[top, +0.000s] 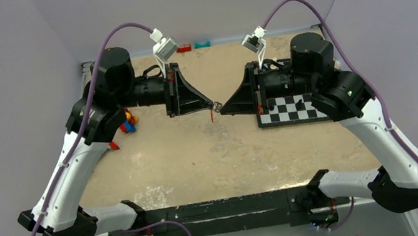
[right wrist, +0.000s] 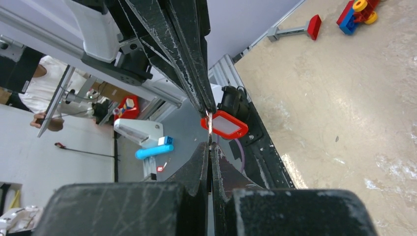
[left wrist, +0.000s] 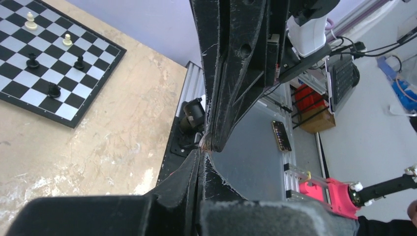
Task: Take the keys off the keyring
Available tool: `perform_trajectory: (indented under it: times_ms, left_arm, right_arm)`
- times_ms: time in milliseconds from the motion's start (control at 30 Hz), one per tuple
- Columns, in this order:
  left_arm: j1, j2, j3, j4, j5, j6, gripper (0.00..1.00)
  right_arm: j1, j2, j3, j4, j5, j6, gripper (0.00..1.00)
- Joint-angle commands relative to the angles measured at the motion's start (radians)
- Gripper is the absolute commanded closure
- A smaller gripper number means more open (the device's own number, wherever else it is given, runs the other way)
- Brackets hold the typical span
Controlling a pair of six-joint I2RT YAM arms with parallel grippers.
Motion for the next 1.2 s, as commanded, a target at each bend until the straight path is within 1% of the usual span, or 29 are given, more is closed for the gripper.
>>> perform_trajectory:
  times_ms: [0,67,233,367,533,900,1167]
  left_arm:
    - [0.001,-0.052,-0.094,0.189,-0.077,-0.168,1.00]
    - [0.002,-0.069,-0.122,0.229,-0.105,-0.212,1.00]
    - [0.002,-0.095,-0.156,0.264,-0.181,-0.247,1.00]
    - [0.001,-0.087,-0.161,0.300,-0.170,-0.279,1.00]
    - [0.001,-0.098,-0.182,0.331,-0.213,-0.312,1.00]
    - [0.003,-0.195,-0.335,0.495,-0.382,-0.462,1.00]
    - [0.001,-0.233,-0.402,0.569,-0.452,-0.528,1.00]
  right_arm:
    - [0.002,-0.016,0.003,0.069,0.005,0.014,1.00]
    - [0.003,-0.016,0.005,0.072,0.006,0.016,1.00]
    - [0.002,-0.017,0.001,0.082,0.005,0.021,1.00]
    - [0.002,-0.019,-0.004,0.087,0.003,0.024,1.00]
    - [0.002,-0.022,-0.005,0.088,0.002,0.024,1.00]
    - [0.002,-0.026,-0.008,0.099,0.004,0.031,1.00]
    - [0.002,-0.028,-0.012,0.112,0.001,0.039,1.00]
